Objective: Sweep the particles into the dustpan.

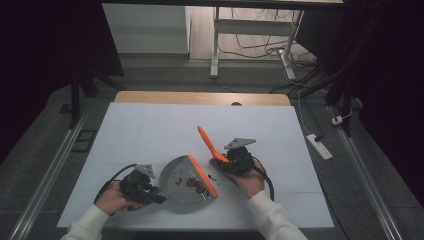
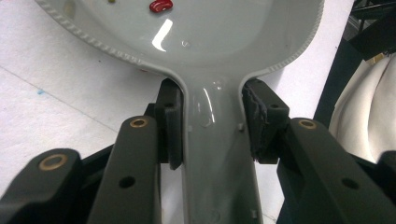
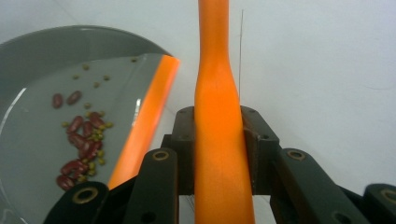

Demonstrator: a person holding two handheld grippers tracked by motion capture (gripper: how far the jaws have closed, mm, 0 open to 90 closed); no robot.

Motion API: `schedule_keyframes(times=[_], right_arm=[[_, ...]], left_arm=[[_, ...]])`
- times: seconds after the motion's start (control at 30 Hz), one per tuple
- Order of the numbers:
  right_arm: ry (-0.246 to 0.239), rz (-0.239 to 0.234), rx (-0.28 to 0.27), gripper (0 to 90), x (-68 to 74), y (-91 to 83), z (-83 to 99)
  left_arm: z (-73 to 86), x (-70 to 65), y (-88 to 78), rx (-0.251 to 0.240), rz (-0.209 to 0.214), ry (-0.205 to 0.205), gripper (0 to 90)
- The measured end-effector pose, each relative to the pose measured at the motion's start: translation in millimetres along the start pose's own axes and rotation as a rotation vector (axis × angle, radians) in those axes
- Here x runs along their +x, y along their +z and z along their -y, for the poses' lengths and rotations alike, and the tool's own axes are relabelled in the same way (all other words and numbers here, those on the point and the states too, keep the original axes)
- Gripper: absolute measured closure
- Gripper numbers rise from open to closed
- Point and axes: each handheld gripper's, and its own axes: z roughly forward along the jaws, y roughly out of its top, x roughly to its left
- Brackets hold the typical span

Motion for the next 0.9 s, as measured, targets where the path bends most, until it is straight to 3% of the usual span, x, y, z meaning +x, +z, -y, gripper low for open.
schedule_keyframes(times=[0.37, 0.5, 0.6, 0.73, 0.9], right_arm=[[-0.081, -0.026, -0.014, 70.0, 37.5, 8.3, -3.0], [-0.031, -0.122, -0.060, 70.1, 47.2, 8.2, -6.3], [-0.039, -0.153, -0.101, 70.1, 53.1, 4.1, -9.7], [-0.020, -0.120, -0.153, 70.0, 42.5, -8.4, -14.0], [0.018, -0.021, -0.139, 70.1, 15.4, -16.4, -7.7]], left_arm=[[-0.3, 0.4, 0.6, 0.001, 0.000, 0.000, 61.9], [-0.1, 0.9, 0.6, 0.003, 0.001, 0.003, 61.9], [0.1, 1.2, 0.9, 0.003, 0.004, 0.003, 61.9], [0.5, 1.9, 1.5, 0.004, 0.006, 0.003, 61.9], [0.7, 2.2, 2.1, 0.003, 0.006, 0.002, 61.9]])
